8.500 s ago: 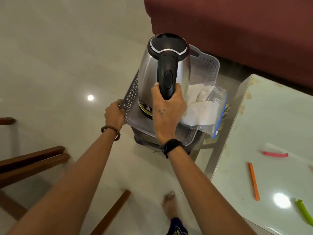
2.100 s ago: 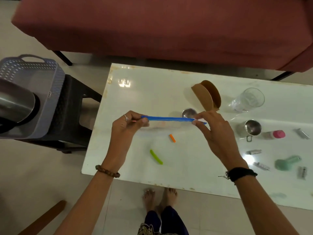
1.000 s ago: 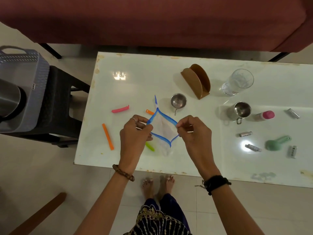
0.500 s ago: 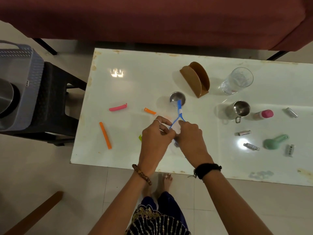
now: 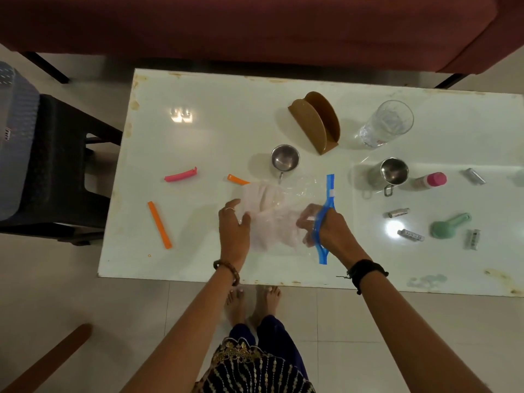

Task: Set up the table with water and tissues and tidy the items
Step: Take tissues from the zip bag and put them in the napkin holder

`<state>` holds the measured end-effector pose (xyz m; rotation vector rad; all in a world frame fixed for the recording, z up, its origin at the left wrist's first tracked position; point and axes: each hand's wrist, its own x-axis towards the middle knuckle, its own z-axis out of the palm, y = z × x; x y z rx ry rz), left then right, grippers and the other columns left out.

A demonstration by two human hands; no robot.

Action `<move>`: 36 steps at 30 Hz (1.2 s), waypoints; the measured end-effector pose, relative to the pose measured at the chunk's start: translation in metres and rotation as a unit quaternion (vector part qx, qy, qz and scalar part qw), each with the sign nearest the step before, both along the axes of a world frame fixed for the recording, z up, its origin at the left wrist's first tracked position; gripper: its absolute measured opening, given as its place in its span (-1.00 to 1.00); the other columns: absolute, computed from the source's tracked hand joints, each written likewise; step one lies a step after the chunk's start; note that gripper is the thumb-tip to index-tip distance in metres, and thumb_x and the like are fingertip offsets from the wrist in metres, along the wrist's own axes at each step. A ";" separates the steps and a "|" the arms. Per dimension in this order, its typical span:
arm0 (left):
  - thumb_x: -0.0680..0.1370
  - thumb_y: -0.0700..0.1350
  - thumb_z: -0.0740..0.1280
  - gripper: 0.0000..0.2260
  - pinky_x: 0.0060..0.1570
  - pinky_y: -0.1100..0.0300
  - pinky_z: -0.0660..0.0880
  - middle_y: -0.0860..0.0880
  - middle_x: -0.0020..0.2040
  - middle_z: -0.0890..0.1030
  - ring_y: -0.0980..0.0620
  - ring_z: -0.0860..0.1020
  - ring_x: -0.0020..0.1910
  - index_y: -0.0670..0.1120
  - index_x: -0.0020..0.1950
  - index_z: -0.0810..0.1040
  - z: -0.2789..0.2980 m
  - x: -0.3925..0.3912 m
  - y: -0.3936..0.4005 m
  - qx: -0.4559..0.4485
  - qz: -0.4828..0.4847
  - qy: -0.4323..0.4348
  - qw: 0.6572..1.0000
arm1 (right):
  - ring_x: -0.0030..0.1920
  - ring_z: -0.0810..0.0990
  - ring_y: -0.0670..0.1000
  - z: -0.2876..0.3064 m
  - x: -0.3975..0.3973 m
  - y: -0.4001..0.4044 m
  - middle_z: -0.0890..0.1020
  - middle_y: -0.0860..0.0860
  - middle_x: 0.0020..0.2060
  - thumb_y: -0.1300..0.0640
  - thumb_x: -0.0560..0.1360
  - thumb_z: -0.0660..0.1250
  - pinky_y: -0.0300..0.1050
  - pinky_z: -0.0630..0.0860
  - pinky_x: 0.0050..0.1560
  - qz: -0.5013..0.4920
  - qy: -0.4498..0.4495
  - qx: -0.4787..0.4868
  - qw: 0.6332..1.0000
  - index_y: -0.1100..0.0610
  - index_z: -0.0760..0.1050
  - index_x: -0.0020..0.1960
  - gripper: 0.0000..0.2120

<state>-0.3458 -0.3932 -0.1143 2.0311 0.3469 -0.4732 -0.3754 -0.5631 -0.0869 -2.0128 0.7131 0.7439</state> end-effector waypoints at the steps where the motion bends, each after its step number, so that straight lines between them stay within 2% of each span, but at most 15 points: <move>1: 0.56 -0.27 0.21 -0.67 0.24 0.23 0.32 -0.24 0.27 0.44 -0.14 0.41 0.27 -0.22 0.33 0.35 -0.006 0.004 0.001 -0.009 0.011 0.041 0.999 | -0.41 0.59 0.07 -0.002 -0.004 -0.002 0.57 0.23 -0.19 0.29 0.45 0.37 -0.15 0.57 -0.35 -0.049 -0.028 0.050 0.997 0.26 0.46 -0.10 -0.91; 3: 0.55 -0.21 0.22 -0.63 0.22 0.05 0.38 -0.28 0.24 0.47 -0.19 0.44 0.24 -0.21 0.35 0.32 -0.017 0.011 0.003 -0.015 0.011 0.112 0.993 | -0.57 0.54 -0.06 -0.005 -0.010 -0.005 0.53 0.21 -0.26 0.26 0.48 0.34 -0.23 0.55 -0.48 -0.108 -0.058 0.106 0.987 0.21 0.40 -0.17 -0.88; 6: 0.55 -0.07 0.25 -0.61 0.27 0.00 0.37 -0.22 0.22 0.50 -0.17 0.43 0.27 -0.16 0.34 0.34 -0.027 0.019 0.006 0.027 0.005 0.167 0.986 | -0.63 0.51 -0.11 -0.013 -0.012 -0.008 0.49 0.13 -0.36 0.28 0.50 0.31 -0.28 0.50 -0.57 -0.136 -0.048 0.134 0.980 0.15 0.34 -0.23 -0.81; 10: 0.53 -0.01 0.26 -0.70 0.27 -0.01 0.36 -0.21 0.15 0.55 -0.20 0.40 0.26 -0.17 0.16 0.53 -0.038 0.025 0.012 0.081 -0.014 0.221 0.972 | -0.54 0.53 -0.01 -0.021 -0.011 -0.007 0.50 0.11 -0.26 0.28 0.43 0.40 -0.28 0.45 -0.65 -0.200 0.009 0.185 0.962 0.11 0.36 -0.02 -0.75; 12: 0.53 -0.07 0.28 -0.79 0.20 -0.01 0.42 -0.19 -0.02 0.54 -0.19 0.47 0.14 -0.20 -0.01 0.57 -0.039 0.024 0.014 0.050 0.004 0.211 0.976 | -0.43 0.50 0.05 -0.025 -0.012 -0.005 0.48 0.11 -0.22 0.23 0.38 0.46 -0.28 0.46 -0.62 -0.182 0.044 0.185 0.965 0.07 0.36 0.09 -0.62; 15: 0.54 -0.16 0.25 -0.85 -0.07 0.15 0.35 -0.13 -0.14 0.43 -0.06 0.41 -0.14 -0.13 -0.24 0.42 -0.036 0.021 0.021 -0.013 0.021 0.149 0.989 | -0.53 0.51 -0.01 -0.026 -0.014 -0.004 0.51 0.07 -0.40 0.20 0.39 0.46 -0.24 0.49 -0.56 -0.171 0.055 0.159 0.971 0.11 0.44 -0.11 -0.80; 17: 0.53 -0.18 0.24 -0.91 -0.23 0.19 0.33 -0.07 -0.20 0.43 0.02 0.38 -0.27 -0.14 -0.16 0.38 -0.030 0.019 0.028 -0.029 0.036 0.108 0.993 | -0.44 0.58 0.08 -0.023 -0.019 -0.005 0.57 0.13 -0.36 0.29 0.46 0.35 -0.10 0.56 -0.38 -0.222 0.028 0.161 0.961 0.21 0.45 -0.11 -0.93; 19: 0.51 -0.14 0.24 -0.91 -0.29 0.22 0.31 0.01 -0.27 0.42 0.09 0.36 -0.32 -0.14 -0.09 0.36 -0.026 0.018 0.038 -0.023 0.055 0.081 0.995 | -0.31 0.65 0.15 -0.016 -0.025 -0.007 0.64 0.19 -0.21 0.37 0.48 0.25 -0.02 0.62 -0.24 -0.188 -0.010 0.128 0.974 0.24 0.49 -0.08 -0.91; 22: 0.52 -0.20 0.21 -0.94 -0.28 0.16 0.32 0.01 -0.31 0.41 0.01 0.37 -0.31 -0.15 -0.09 0.33 -0.026 0.022 0.055 -0.008 0.076 0.045 0.996 | -0.43 0.58 -0.04 -0.001 -0.031 -0.009 0.61 0.05 -0.36 0.25 0.44 0.34 -0.29 0.54 -0.41 -0.140 -0.068 0.068 0.985 0.22 0.59 -0.20 -0.92; 25: 0.55 -0.25 0.18 -0.95 -0.21 0.15 0.34 -0.10 -0.24 0.45 -0.04 0.39 -0.23 -0.16 -0.08 0.31 -0.029 0.028 0.072 0.030 0.074 0.002 0.997 | -0.26 0.46 -0.04 0.005 -0.031 -0.014 0.49 0.02 -0.23 0.08 0.42 0.42 -0.41 0.34 -0.40 -0.146 -0.117 -0.014 0.982 0.21 0.56 -0.13 -0.81; 28: 0.57 -0.28 0.17 -0.94 -0.12 0.11 0.32 -0.15 -0.19 0.44 -0.06 0.42 -0.19 -0.16 -0.08 0.31 -0.030 0.033 0.080 0.065 0.065 -0.040 0.995 | -0.10 0.46 0.03 0.009 -0.028 -0.020 0.48 0.10 -0.04 0.11 0.45 0.37 -0.33 0.37 -0.25 -0.197 -0.140 0.011 0.970 0.25 0.47 0.02 -0.76; 31: 0.57 -0.28 0.16 -0.97 0.04 0.05 0.22 -0.23 -0.16 0.49 -0.15 0.48 -0.16 -0.18 -0.06 0.33 -0.025 0.033 0.080 0.138 0.038 -0.045 0.989 | -0.14 0.44 0.05 0.022 -0.027 -0.024 0.48 0.15 -0.15 0.19 0.48 0.29 -0.08 0.36 -0.17 -0.262 -0.188 0.087 0.943 0.37 0.39 -0.02 -0.77; 32: 0.57 -0.27 0.17 -0.98 0.06 0.05 0.25 -0.27 -0.07 0.53 -0.20 0.51 -0.08 -0.21 -0.02 0.35 -0.024 0.032 0.080 0.152 0.031 -0.031 0.987 | -0.16 0.44 0.03 0.027 -0.026 -0.025 0.47 0.13 -0.17 0.22 0.48 0.28 -0.08 0.36 -0.18 -0.282 -0.203 0.100 0.932 0.37 0.37 -0.04 -0.79; 34: 0.55 -0.28 0.22 -0.83 0.13 0.04 0.28 -0.26 0.17 0.49 -0.24 0.48 0.11 -0.30 0.11 0.39 -0.020 0.031 0.075 0.213 0.012 -0.031 0.976 | -0.19 0.44 -0.01 0.036 -0.024 -0.025 0.47 0.06 -0.20 0.24 0.48 0.28 -0.19 0.39 -0.22 -0.303 -0.236 0.107 0.917 0.27 0.37 -0.11 -0.89; 36: 0.52 -0.29 0.27 -0.75 0.21 0.07 0.24 -0.24 0.27 0.41 -0.22 0.42 0.19 -0.35 0.16 0.39 -0.008 0.026 0.058 0.251 0.001 -0.096 0.963 | -0.22 0.44 -0.07 0.043 -0.022 -0.021 0.47 -0.02 -0.23 0.21 0.46 0.29 -0.31 0.39 -0.29 -0.300 -0.275 0.089 0.909 0.15 0.37 -0.14 -0.91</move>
